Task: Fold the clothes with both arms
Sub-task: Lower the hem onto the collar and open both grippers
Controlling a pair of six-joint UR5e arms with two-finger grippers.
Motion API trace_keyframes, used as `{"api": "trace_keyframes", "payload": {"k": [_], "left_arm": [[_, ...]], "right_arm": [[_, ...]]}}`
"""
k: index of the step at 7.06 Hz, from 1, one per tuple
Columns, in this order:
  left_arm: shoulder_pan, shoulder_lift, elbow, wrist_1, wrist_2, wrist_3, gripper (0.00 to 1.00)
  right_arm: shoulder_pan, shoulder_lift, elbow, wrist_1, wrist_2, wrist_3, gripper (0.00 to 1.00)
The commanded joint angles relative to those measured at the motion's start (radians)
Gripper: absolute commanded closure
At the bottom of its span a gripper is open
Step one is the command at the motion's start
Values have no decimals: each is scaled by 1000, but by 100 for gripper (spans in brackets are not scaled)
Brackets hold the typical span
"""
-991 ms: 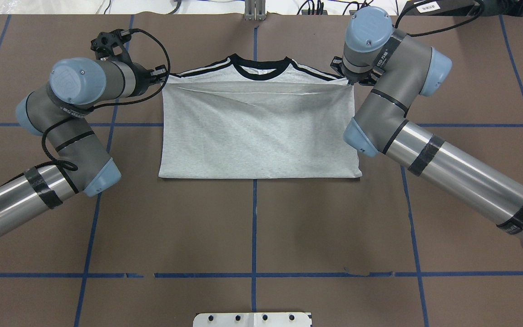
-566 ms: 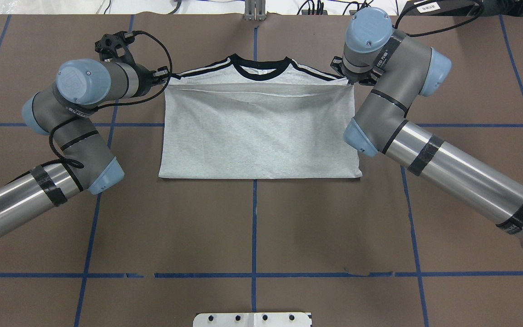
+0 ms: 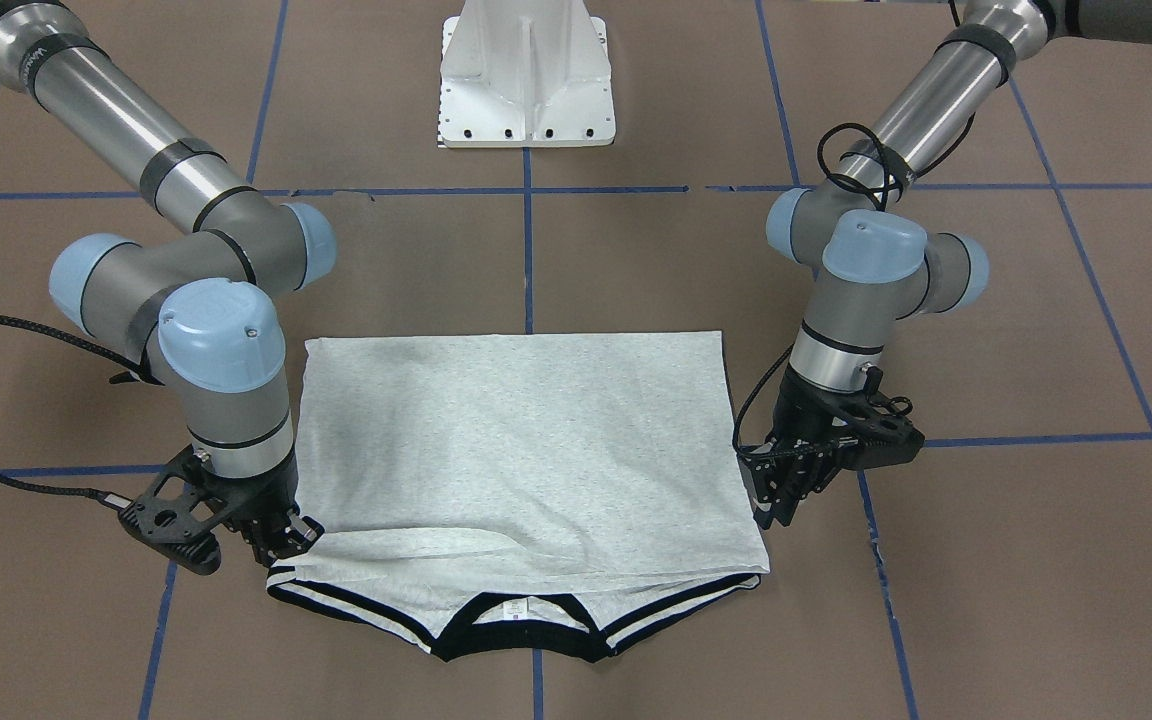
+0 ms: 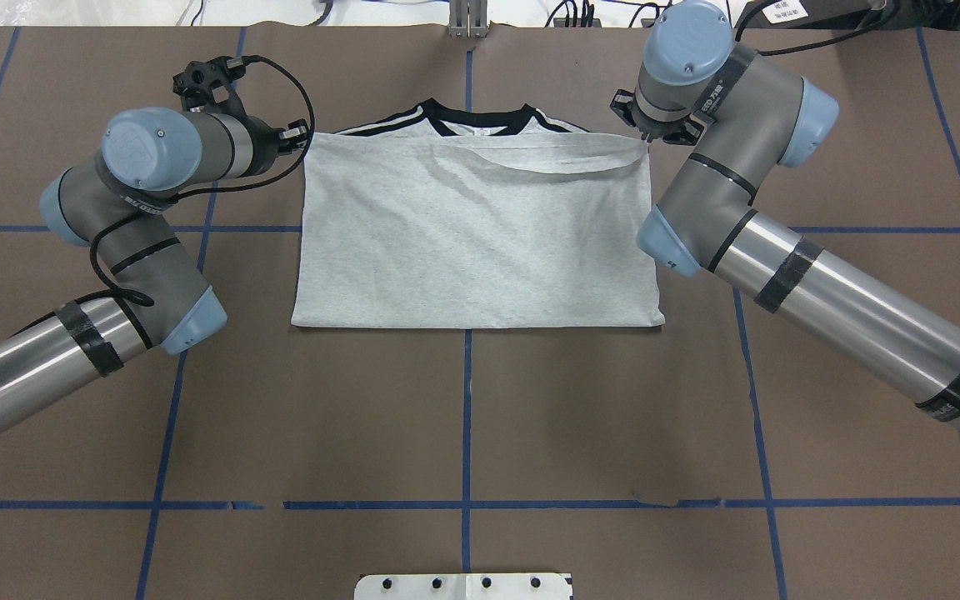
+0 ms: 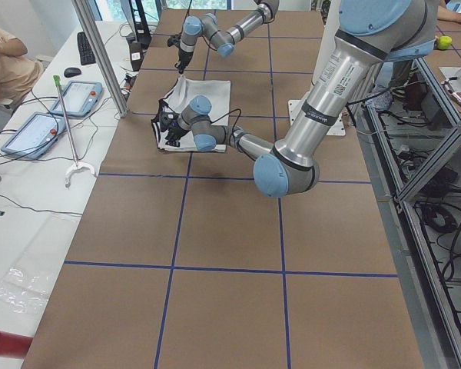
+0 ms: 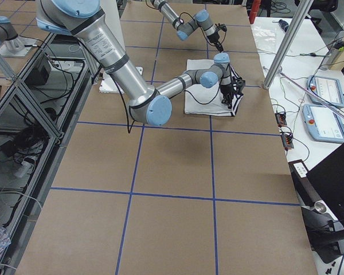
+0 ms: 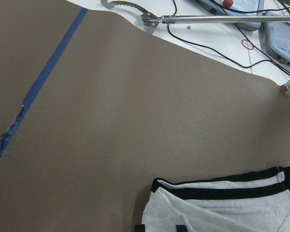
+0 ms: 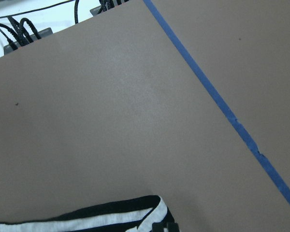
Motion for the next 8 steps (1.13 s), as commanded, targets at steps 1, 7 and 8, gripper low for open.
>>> {"api": "trace_keyframes", "payload": {"k": [1, 7, 8], "left_arm": [[-9, 1, -1, -21, -1, 19, 66], [-12, 12, -68, -19, -7, 20, 66], [-12, 14, -76, -18, -7, 20, 65]], "right_arm": [[27, -1, 0, 3, 5, -15, 73], [-135, -391, 550, 8, 71, 265, 40], [-168, -439, 578, 10, 69, 349, 39]]}}
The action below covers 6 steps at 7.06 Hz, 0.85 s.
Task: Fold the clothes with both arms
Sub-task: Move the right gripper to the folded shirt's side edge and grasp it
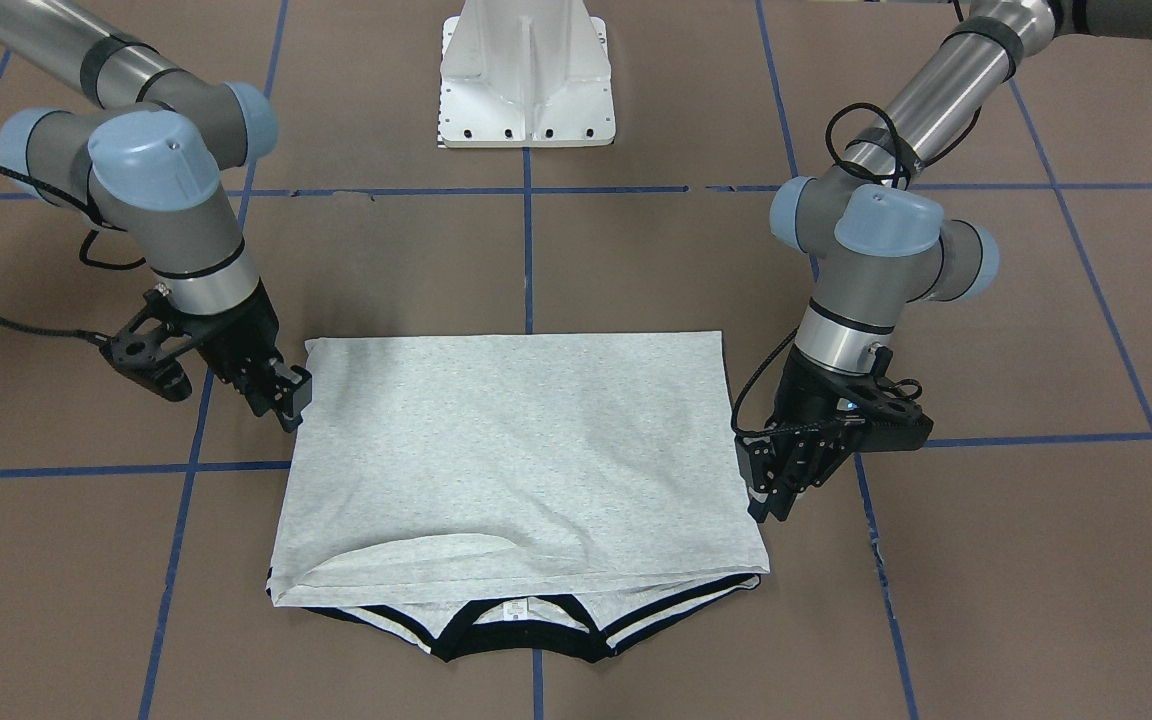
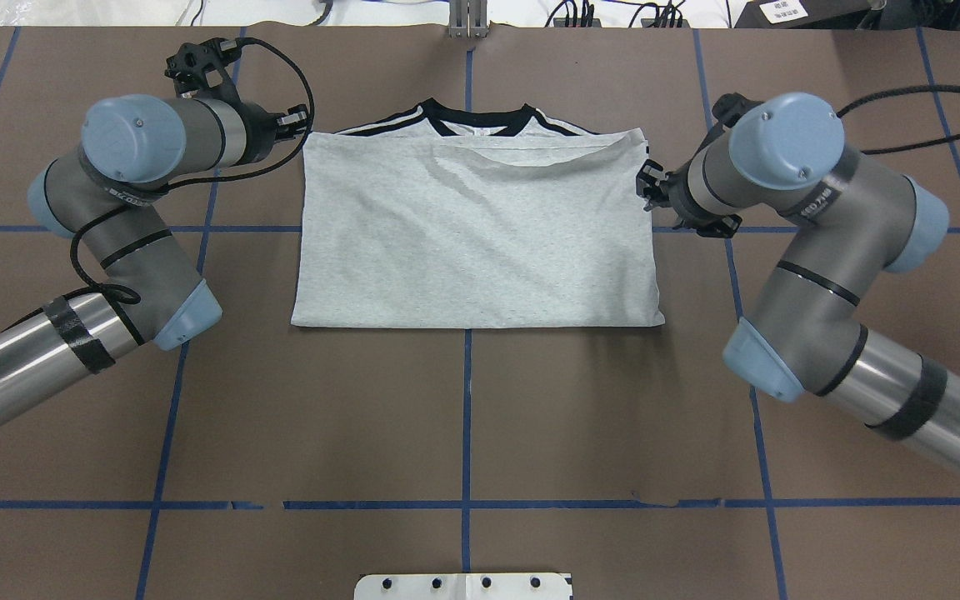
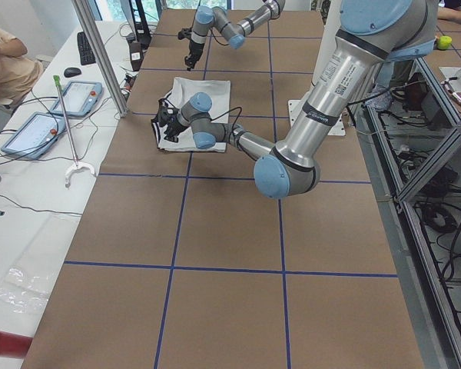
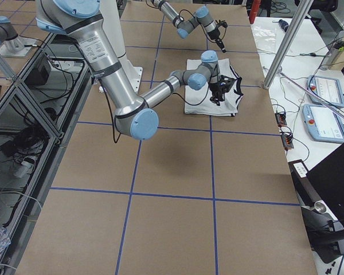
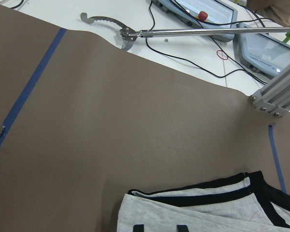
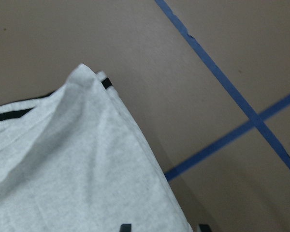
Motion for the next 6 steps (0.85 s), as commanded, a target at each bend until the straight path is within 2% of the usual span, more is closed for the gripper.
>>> {"api": "trace_keyframes", "payload": {"k": [1, 3, 5, 6], "left_arm": [[0, 1, -8, 0, 0, 0, 65], [0, 1, -8, 3, 0, 1, 65], [0, 3, -8, 3, 0, 1, 65], [1, 4, -8, 3, 0, 1, 65]], "right_arm": [[-73, -73, 73, 1, -4, 219, 39], [-112, -82, 58, 18, -4, 287, 38], [-126, -138, -30, 330, -9, 419, 36], [-130, -146, -35, 342, -24, 422, 34]]}}
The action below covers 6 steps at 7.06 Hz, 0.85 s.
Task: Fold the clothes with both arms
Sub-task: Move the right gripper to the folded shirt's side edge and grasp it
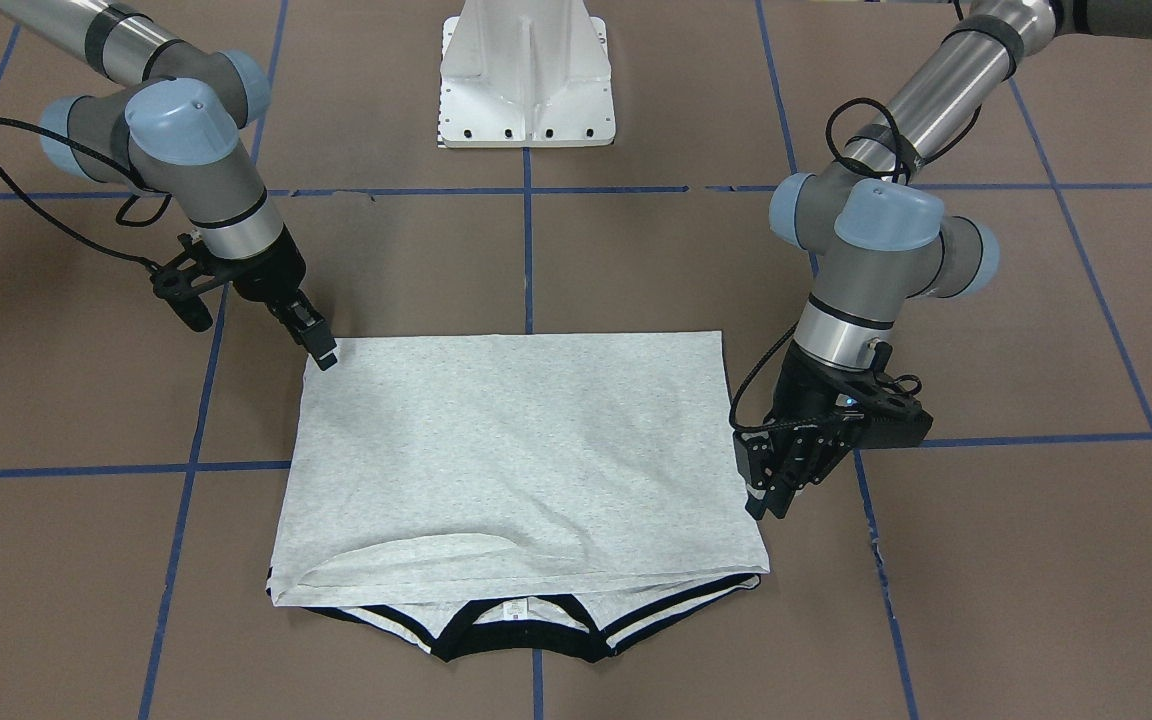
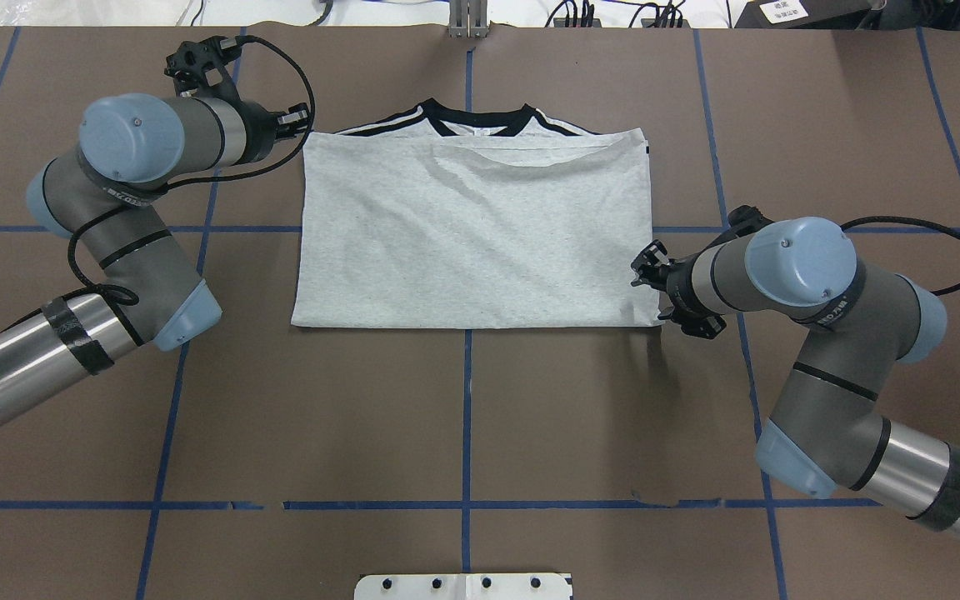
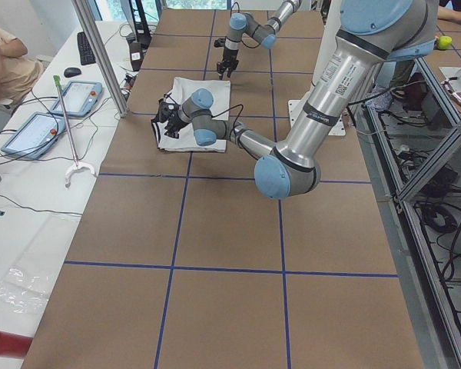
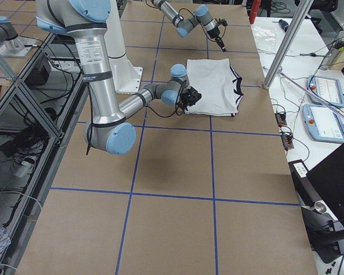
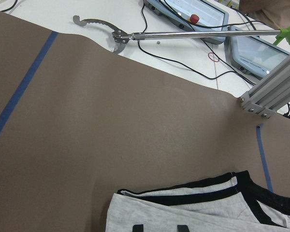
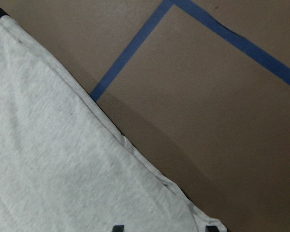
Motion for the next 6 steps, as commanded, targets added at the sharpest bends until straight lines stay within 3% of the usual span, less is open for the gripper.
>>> {"api": "trace_keyframes", "payload": {"k": [1, 5, 6], "left_arm": [[-1, 0, 0, 0, 0, 0, 65], [1, 0, 0, 2, 0, 0, 65], [1, 0, 0, 2, 0, 0, 65]], "right_arm": [[-8, -24, -21, 73, -33, 30, 27], [-32, -32, -23, 71, -51, 32, 28], [-34, -30, -18, 71, -57, 47, 65]]}}
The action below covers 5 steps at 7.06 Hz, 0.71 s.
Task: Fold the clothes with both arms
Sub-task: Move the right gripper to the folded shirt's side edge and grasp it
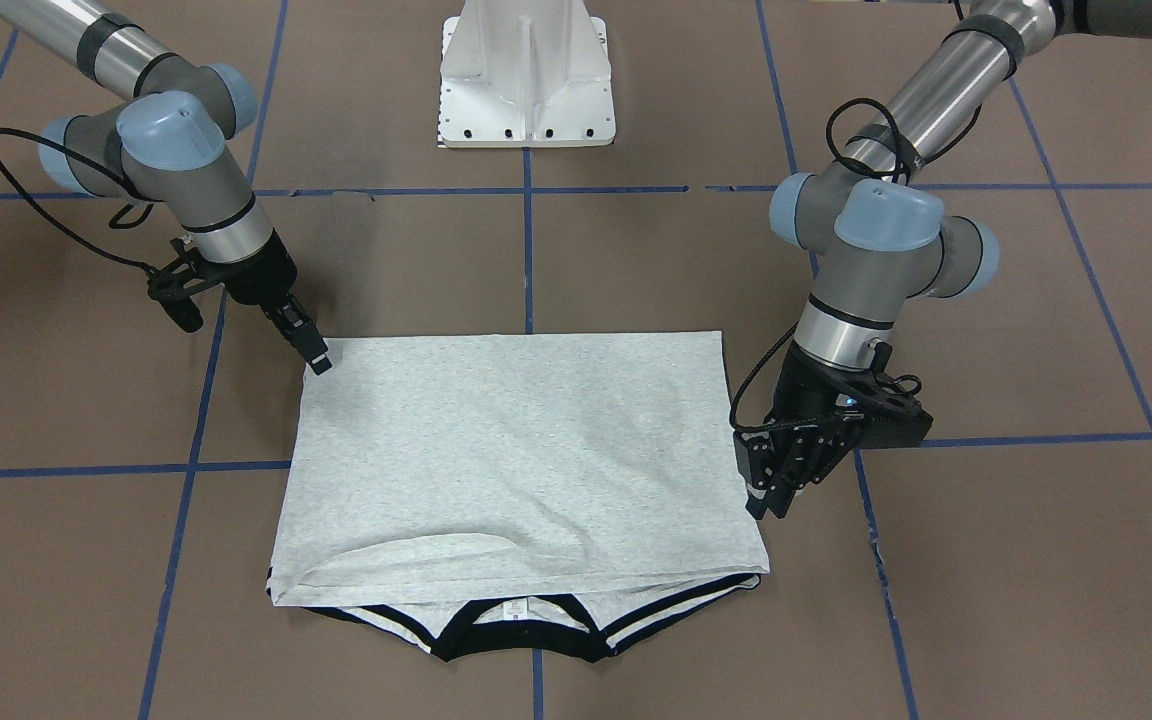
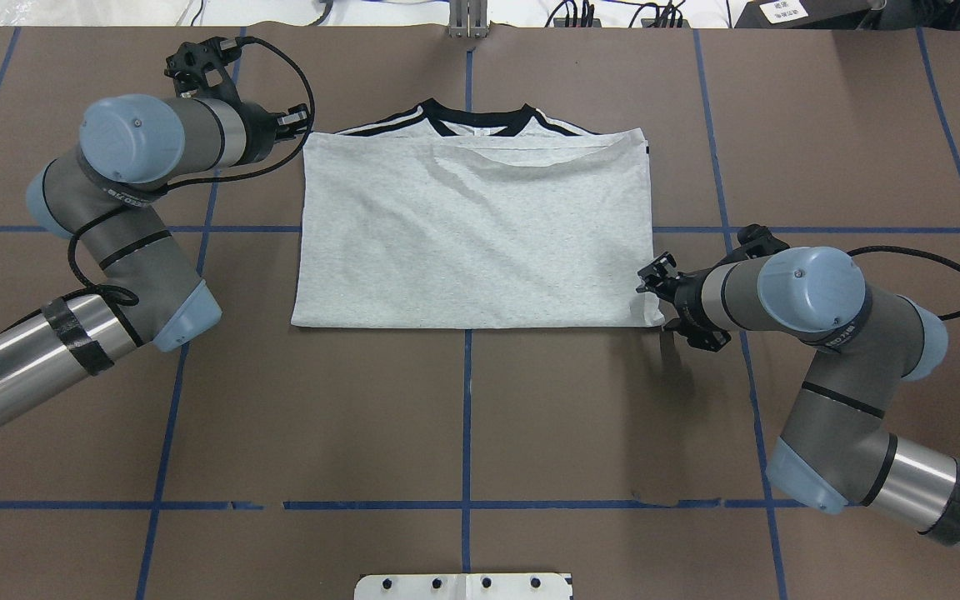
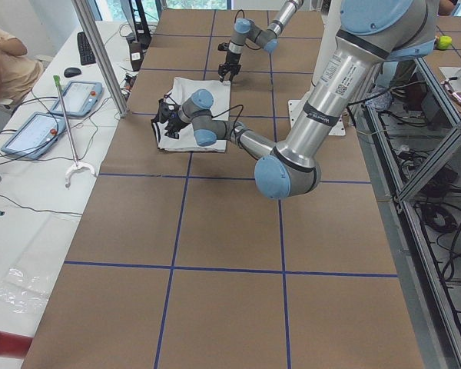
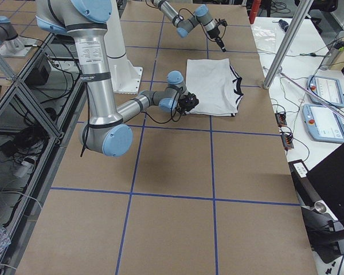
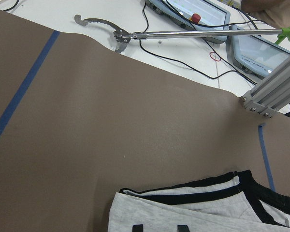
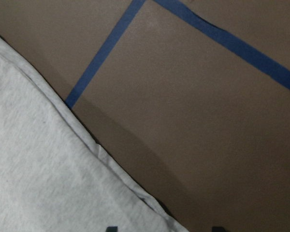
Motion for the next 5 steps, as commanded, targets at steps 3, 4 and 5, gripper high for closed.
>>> {"api": "trace_keyframes", "payload": {"k": [3, 4, 5], "left_arm": [[-1, 0, -8, 3, 0, -2, 65], [-1, -2, -9, 3, 0, -2, 65], [-1, -2, -18, 5, 0, -6, 65]], "right_arm": [[-3, -5, 20, 2, -10, 26, 100], [-3, -31, 50, 2, -7, 26, 100], [-3, -64, 93, 2, -5, 26, 100]]}}
